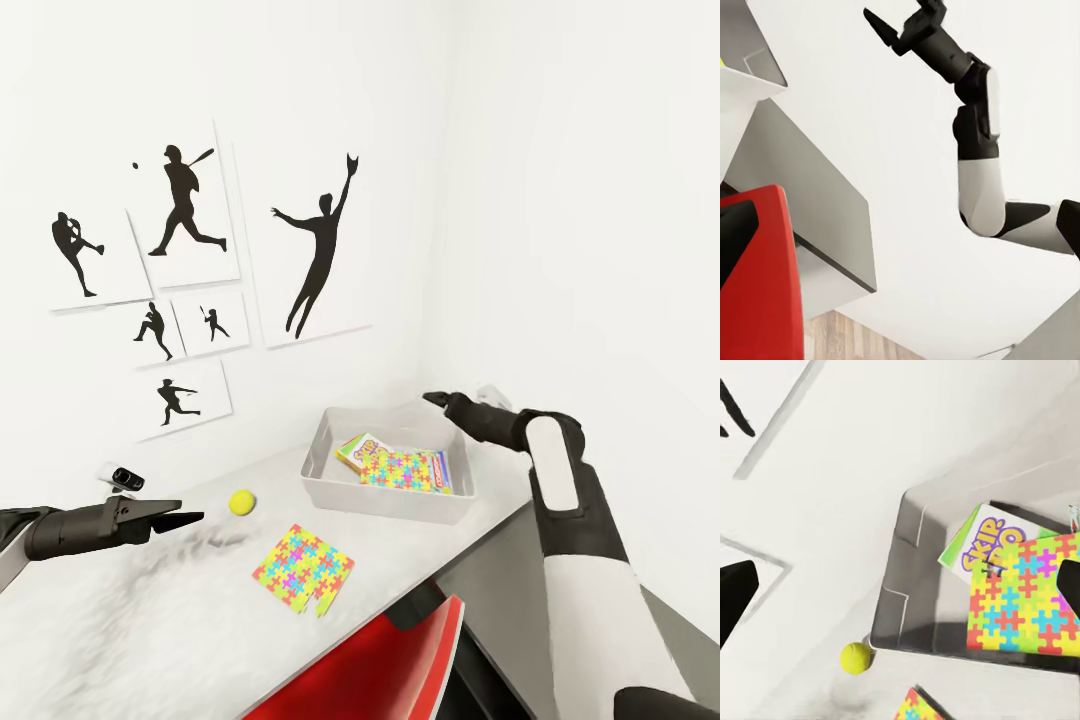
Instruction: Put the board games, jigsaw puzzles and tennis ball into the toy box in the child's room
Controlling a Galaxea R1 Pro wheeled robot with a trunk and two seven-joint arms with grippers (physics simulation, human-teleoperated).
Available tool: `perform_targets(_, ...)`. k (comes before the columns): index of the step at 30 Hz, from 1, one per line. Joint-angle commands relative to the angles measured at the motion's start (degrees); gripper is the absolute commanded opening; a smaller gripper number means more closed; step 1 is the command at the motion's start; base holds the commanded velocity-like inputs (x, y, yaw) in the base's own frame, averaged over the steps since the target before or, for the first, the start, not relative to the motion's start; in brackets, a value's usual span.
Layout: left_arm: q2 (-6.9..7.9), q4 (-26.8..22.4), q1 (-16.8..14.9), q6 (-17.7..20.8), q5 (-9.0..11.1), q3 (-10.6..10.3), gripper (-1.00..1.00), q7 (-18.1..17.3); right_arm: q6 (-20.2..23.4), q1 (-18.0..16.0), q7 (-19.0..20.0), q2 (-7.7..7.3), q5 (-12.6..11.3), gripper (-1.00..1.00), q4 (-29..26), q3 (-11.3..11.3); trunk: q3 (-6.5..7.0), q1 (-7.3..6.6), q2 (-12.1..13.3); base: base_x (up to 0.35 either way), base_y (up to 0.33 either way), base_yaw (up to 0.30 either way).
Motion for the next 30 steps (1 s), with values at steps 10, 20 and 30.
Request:
perform_targets(10,0.07,0.0,-0.1,0.6,0.3,-0.2,1.00,-0.1,3.2,13.8,-0.5,0.07,-6.8,1.00,-14.7,5.5,-0.14,0.05,-0.1,0.000,0.000,0.000)
perform_targets(20,0.07,0.0,-0.1,0.5,0.3,-0.2,1.00,-0.1,3.2,18.8,4.1,0.17,-9.3,1.00,-15.3,12.7,-0.14,0.05,-0.1,0.000,0.000,0.000)
perform_targets(30,-0.01,0.0,-0.1,0.5,0.3,-0.3,1.00,0.0,2.7,24.8,8.8,0.19,-8.7,1.00,-15.3,13.6,-0.14,0.05,-0.1,0.000,0.000,0.000)
